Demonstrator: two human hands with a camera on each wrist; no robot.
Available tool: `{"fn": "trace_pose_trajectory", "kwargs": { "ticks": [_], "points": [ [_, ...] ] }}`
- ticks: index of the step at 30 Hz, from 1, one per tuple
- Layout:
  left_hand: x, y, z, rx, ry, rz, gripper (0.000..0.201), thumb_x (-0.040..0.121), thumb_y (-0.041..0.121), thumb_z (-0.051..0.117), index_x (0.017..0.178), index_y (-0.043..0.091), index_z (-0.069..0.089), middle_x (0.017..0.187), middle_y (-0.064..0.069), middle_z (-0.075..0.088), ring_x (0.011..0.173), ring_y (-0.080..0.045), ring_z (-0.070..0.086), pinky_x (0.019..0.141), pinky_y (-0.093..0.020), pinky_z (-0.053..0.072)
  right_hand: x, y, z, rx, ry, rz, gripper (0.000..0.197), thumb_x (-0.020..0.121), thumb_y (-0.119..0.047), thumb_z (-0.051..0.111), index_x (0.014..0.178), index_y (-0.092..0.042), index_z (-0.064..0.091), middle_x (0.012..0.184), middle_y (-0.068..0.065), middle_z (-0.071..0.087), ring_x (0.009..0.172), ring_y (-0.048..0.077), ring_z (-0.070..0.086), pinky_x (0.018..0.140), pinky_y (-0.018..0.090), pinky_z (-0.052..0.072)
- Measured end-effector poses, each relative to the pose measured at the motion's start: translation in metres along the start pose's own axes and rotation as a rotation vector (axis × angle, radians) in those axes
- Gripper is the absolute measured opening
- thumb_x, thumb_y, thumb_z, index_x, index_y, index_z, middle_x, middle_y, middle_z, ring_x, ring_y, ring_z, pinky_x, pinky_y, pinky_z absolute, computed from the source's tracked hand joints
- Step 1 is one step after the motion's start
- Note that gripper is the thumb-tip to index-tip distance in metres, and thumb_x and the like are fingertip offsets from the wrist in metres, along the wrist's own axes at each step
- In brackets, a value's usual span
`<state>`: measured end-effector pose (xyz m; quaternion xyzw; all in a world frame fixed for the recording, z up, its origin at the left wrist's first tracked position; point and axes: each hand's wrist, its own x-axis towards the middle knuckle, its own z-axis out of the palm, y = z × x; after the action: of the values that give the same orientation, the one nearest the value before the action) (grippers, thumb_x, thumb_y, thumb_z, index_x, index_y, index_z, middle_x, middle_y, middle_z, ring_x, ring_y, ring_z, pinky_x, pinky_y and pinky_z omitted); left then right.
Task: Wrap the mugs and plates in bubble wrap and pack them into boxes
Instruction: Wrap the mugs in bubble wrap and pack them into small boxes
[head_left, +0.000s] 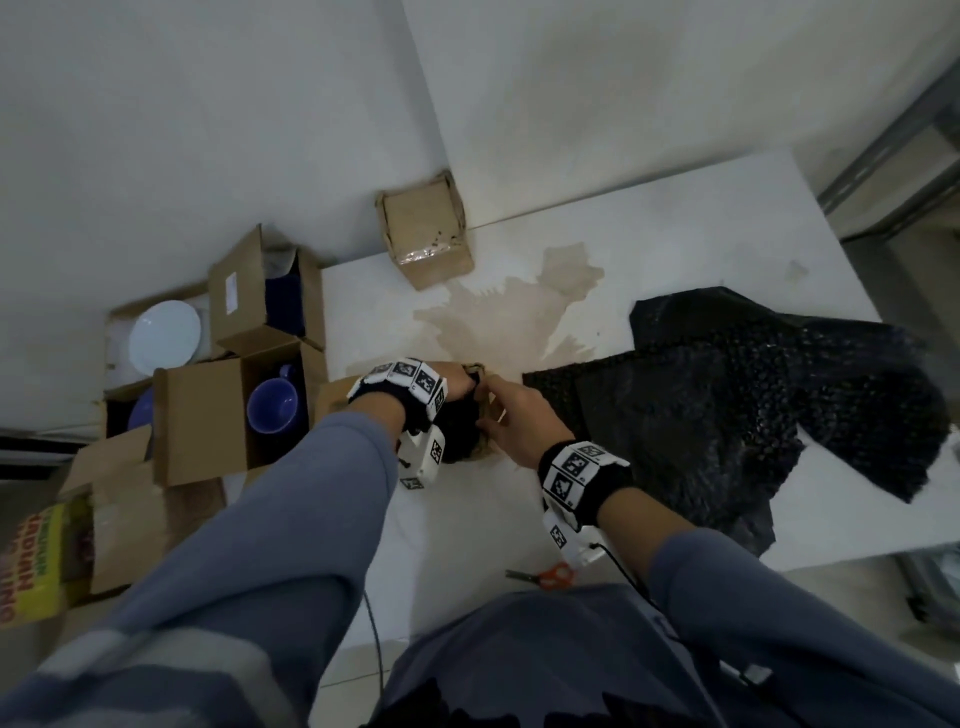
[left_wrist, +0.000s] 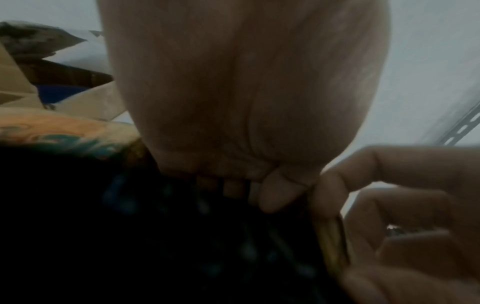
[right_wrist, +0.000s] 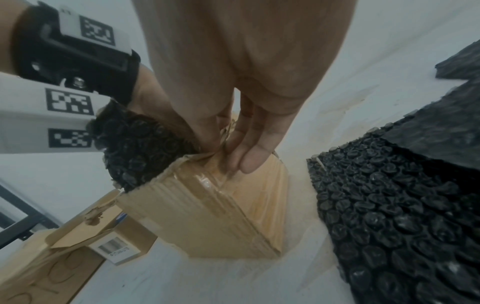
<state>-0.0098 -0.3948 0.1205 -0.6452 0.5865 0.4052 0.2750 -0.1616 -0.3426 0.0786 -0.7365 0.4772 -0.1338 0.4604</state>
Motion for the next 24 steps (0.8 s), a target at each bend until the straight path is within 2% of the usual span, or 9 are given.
{"fn": "trace_pose_trajectory", "kwargs": {
  "ticks": [2,4,5,8,11,15,17,21,24],
  "points": [
    [-0.001,-0.004,0.006,-0.033,0.026,0.025,0.028,0.1,0.032,0.041,0.106,0.023,0.067,0.111,-0.007,0.063,0.086,-0.022,0.051,0.069,-0.027,0.043,0.001,0.001,-0.002,0.004,-0.022,0.004,0.027,0.085,-0.013,0.069,0.105,-0.023,0.054,0.09,-0.006,0.057,0.077,0.02,0.059,0.071,0.038,0.052],
    [-0.005,-0.007,0.008,-0.07,0.048,0.042,0.029,0.093,0.04,0.038,0.082,0.034,0.064,0.095,-0.003,0.07,0.084,-0.026,0.064,0.08,-0.04,0.052,0.002,0.002,-0.004,0.007,-0.042,0.008,0.027,0.085,-0.015,0.069,0.104,-0.024,0.053,0.09,-0.007,0.057,0.079,0.02,0.06,0.072,0.038,0.053],
    [-0.009,-0.007,0.005,-0.06,0.044,0.055,0.028,0.093,0.039,0.039,0.081,0.035,0.064,0.092,-0.002,0.07,0.087,-0.026,0.065,0.085,-0.044,0.053,0.002,0.003,-0.005,0.007,-0.05,0.006,0.027,0.085,-0.016,0.068,0.104,-0.025,0.052,0.091,-0.007,0.057,0.079,0.02,0.06,0.071,0.038,0.052],
    [-0.018,-0.011,-0.005,-0.079,0.023,0.055,0.034,0.094,0.033,0.041,0.107,0.023,0.07,0.111,-0.005,0.067,0.1,-0.028,0.061,0.094,-0.041,0.048,0.003,0.005,-0.005,-0.007,-0.06,-0.01,0.027,0.085,-0.018,0.068,0.104,-0.026,0.051,0.094,-0.008,0.057,0.081,0.021,0.06,0.068,0.035,0.049],
    [-0.017,-0.021,-0.007,-0.048,0.038,0.005,0.035,0.095,0.026,0.039,0.113,0.016,0.067,0.113,-0.01,0.066,0.099,-0.029,0.061,0.091,-0.04,0.049,0.005,0.007,-0.003,-0.017,-0.043,-0.008,0.027,0.085,-0.021,0.069,0.105,-0.027,0.05,0.094,-0.01,0.053,0.077,0.017,0.052,0.063,0.03,0.04],
    [-0.011,-0.015,0.007,0.032,0.057,-0.028,0.027,0.101,0.03,0.035,0.093,0.019,0.058,0.097,-0.009,0.062,0.083,-0.025,0.056,0.076,-0.034,0.045,0.006,0.01,-0.004,-0.023,-0.068,-0.005,0.028,0.086,-0.024,0.069,0.105,-0.029,0.049,0.092,-0.012,0.051,0.074,0.013,0.047,0.062,0.028,0.036],
    [-0.004,-0.007,0.01,0.035,0.08,-0.032,0.03,0.102,0.03,0.035,0.093,0.016,0.06,0.097,-0.01,0.063,0.082,-0.026,0.056,0.073,-0.034,0.043,0.008,0.01,-0.006,-0.028,-0.09,0.004,0.027,0.087,-0.024,0.068,0.105,-0.029,0.049,0.092,-0.011,0.051,0.075,0.015,0.048,0.062,0.029,0.036],
    [-0.001,-0.006,0.008,0.065,0.053,-0.027,0.028,0.1,0.03,0.037,0.099,0.017,0.062,0.106,-0.01,0.067,0.087,-0.027,0.06,0.077,-0.034,0.047,0.009,0.01,-0.007,-0.027,-0.101,0.014,0.028,0.086,-0.026,0.067,0.106,-0.029,0.048,0.096,-0.009,0.054,0.083,0.022,0.057,0.064,0.03,0.038],
    [-0.009,-0.015,0.009,0.015,0.073,0.003,0.033,0.098,0.028,0.04,0.123,0.021,0.061,0.122,-0.008,0.064,0.1,-0.026,0.06,0.09,-0.039,0.05,0.006,0.011,-0.007,-0.038,-0.093,0.006,0.028,0.086,-0.03,0.066,0.107,-0.032,0.046,0.102,-0.007,0.058,0.087,0.024,0.061,0.064,0.031,0.04]
  ]
}}
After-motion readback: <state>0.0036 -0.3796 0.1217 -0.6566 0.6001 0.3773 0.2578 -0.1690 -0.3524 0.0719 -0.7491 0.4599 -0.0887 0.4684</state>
